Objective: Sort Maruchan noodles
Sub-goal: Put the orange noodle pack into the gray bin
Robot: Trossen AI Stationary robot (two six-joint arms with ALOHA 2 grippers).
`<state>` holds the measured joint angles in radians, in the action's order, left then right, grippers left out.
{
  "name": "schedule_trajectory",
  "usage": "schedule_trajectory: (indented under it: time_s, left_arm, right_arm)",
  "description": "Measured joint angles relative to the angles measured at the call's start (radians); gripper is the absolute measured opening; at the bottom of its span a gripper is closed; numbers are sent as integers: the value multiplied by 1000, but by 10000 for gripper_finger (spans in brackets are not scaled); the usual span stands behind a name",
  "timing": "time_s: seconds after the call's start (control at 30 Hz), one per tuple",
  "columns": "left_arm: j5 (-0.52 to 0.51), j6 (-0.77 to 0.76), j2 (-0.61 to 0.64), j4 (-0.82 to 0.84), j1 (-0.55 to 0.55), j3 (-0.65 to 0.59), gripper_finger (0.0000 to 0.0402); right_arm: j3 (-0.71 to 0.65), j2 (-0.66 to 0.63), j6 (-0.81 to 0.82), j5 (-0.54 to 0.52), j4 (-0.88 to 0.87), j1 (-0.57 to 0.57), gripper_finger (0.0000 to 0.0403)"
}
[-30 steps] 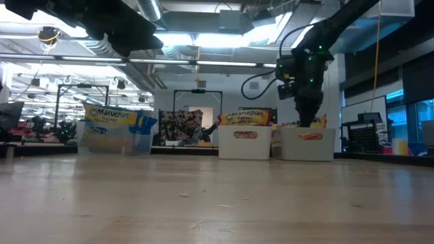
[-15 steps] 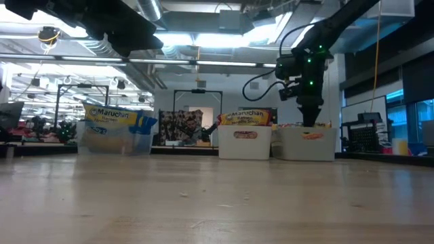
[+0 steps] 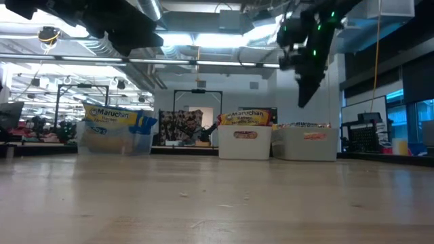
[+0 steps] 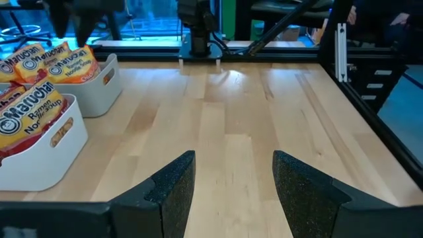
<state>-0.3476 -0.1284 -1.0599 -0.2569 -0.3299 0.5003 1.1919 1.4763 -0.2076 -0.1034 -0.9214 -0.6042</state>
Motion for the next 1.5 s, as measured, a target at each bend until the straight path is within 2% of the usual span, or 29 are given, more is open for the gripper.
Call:
schedule_trajectory:
  time_s: [0.13,0.27,0.5,0.73,0.9,1.07,1.27,1.37,1.5]
  left_arm:
    - [7,-1,0,-4,-1,0,196]
    - [61,-19,0,-4,-2,0,196]
    - [75,-63,-18,6,-88,0,196]
    - [66,-211,-139,-4,-227,0,196]
    - [70,-328,-188,66,-342,33,191]
    - [76,-481,-187,405,-446,202,189]
    - [242,-863,-187,778,-590,346,188]
    - [316,-1053,-187,864,-661,358,188]
    - [390,-1192,-246,917,-723,358,188]
  right_arm:
    - [0,-49,169,94,11,160,208]
    - [0,-51,295,113,87,379,201]
    - [0,0,410,53,437,738,198]
    - [0,134,451,72,786,976,198]
    - [-1,235,506,64,1006,1069,198]
    - [0,340,590,15,1138,1123,198]
    - [-1,433,700,-8,1221,1158,198]
    - [-1,464,709,-37,1248,1164,198]
    - [0,491,712,-63,1298,1168,198]
